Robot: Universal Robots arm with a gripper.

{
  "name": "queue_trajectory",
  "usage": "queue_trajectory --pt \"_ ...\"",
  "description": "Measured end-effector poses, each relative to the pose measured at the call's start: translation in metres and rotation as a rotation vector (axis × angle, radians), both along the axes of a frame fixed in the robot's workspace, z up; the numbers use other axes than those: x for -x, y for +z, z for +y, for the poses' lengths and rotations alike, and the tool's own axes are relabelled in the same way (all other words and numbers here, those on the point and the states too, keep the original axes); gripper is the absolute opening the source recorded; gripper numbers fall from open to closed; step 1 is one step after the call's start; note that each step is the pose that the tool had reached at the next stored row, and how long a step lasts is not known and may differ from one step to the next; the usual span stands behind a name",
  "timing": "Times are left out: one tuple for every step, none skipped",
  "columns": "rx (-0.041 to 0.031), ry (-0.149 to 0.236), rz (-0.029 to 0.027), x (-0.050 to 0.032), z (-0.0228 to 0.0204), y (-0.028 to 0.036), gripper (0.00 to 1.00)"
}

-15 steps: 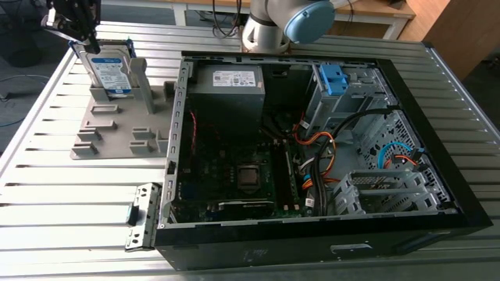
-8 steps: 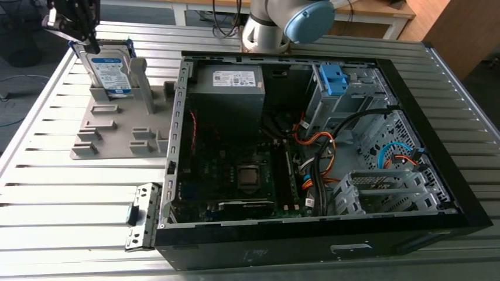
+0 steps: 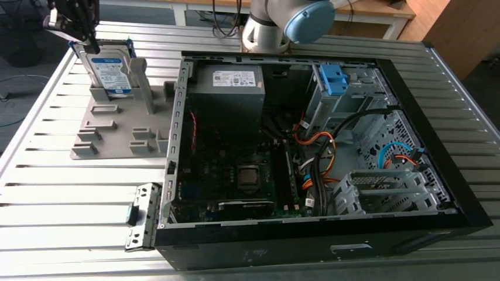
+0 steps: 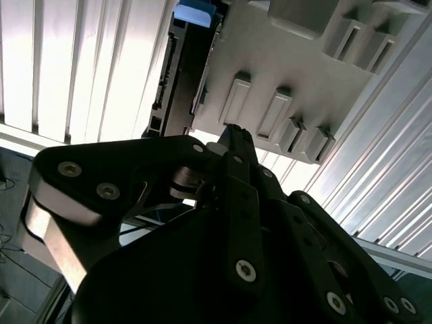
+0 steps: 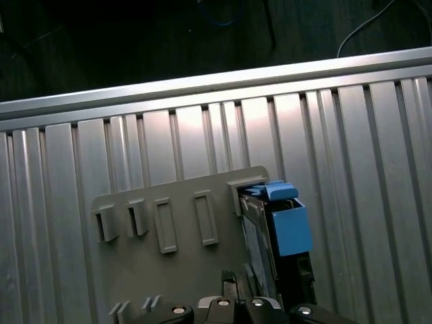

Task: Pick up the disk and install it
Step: 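Pick up the disk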

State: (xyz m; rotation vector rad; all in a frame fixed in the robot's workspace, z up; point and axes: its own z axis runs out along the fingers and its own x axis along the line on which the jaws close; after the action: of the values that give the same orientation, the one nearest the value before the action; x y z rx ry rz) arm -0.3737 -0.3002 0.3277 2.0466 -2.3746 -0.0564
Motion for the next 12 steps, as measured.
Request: queue_trajectory --pt "0.0001 0.004 0.0000 0.0000 0.0000 0.0000 0.11" --pt "0.0003 0.008 0.0000 0.0000 0.0000 0.0000 0.11" --pt "0.0004 0.012 0.0000 0.0000 0.0000 0.0000 0.11" --pt "0.0005 0.017 -0.0001 0.0000 0.0000 0.0000 0.11" --pt "0.0008 0.021 0.0000 0.0000 0.0000 0.0000 0.11" --pt "0.0009 0.024 0.0000 0.0000 0.0000 0.0000 0.11" --pt "0.0010 0.028 0.0000 0.0000 0.0000 0.0000 0.11" --pt "0.0012 0.032 0.0000 0.0000 0.0000 0.0000 0.11" --pt "0.0014 0.036 0.0000 0.0000 0.0000 0.0000 0.11" --pt "0.0015 0.040 0.0000 0.0000 0.0000 0.0000 0.11" --pt "0.0017 0.044 0.0000 0.0000 0.0000 0.0000 0.11" --pt "0.0019 0.047 -0.0001 0.0000 0.0000 0.0000 0.11"
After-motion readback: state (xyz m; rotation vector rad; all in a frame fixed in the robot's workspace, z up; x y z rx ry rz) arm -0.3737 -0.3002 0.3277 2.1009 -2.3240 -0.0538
